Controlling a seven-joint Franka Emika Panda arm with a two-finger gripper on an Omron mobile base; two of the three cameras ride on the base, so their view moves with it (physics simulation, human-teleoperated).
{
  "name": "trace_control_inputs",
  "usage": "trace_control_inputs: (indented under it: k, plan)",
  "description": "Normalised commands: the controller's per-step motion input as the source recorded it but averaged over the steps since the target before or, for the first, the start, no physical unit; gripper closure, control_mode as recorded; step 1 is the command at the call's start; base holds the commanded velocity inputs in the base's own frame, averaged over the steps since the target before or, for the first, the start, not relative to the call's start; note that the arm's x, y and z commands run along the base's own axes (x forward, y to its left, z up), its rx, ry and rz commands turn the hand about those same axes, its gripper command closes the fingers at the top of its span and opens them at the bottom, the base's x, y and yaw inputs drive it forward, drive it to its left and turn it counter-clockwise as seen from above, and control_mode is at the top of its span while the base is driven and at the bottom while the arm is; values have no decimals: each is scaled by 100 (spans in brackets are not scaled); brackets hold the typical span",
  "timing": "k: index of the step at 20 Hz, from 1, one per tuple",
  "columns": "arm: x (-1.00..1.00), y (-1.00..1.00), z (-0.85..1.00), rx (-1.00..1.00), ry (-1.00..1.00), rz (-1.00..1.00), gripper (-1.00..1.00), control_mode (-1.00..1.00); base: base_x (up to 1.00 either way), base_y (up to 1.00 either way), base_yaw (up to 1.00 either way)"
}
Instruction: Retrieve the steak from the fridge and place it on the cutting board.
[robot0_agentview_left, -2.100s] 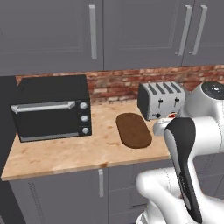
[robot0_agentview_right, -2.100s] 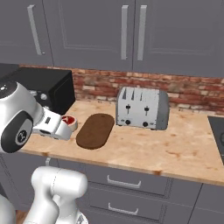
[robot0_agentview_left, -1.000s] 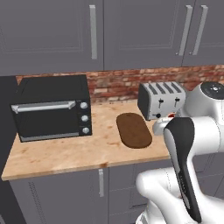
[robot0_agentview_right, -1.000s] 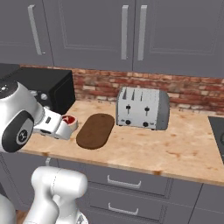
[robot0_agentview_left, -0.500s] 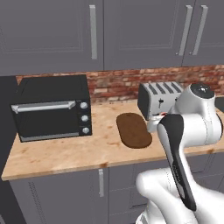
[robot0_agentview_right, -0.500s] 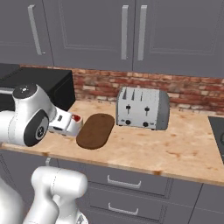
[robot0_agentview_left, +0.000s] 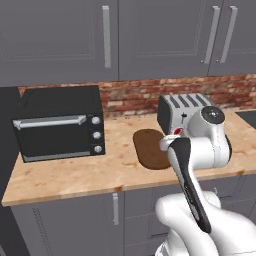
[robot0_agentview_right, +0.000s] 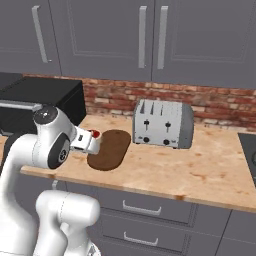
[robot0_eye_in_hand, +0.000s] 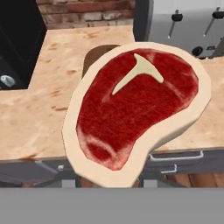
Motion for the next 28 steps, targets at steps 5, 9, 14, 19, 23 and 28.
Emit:
trace_control_inputs:
  k: [5,9,14,19,23,28]
  plan:
    - [72,0,-22,0,5,-2,100,-100,0,0,0]
    - [61,-4,-18,0,16,-3,100,-100,0,0,0]
    - [55,-2,-16,0,20,-3,100,-100,0,0,0]
    - [39,-1,-24,0,11,-1,100,-100,0,0,0]
    - [24,0,-35,0,0,0,100,-100,0,0,0]
    - [10,0,-47,0,0,0,100,-100,0,0,0]
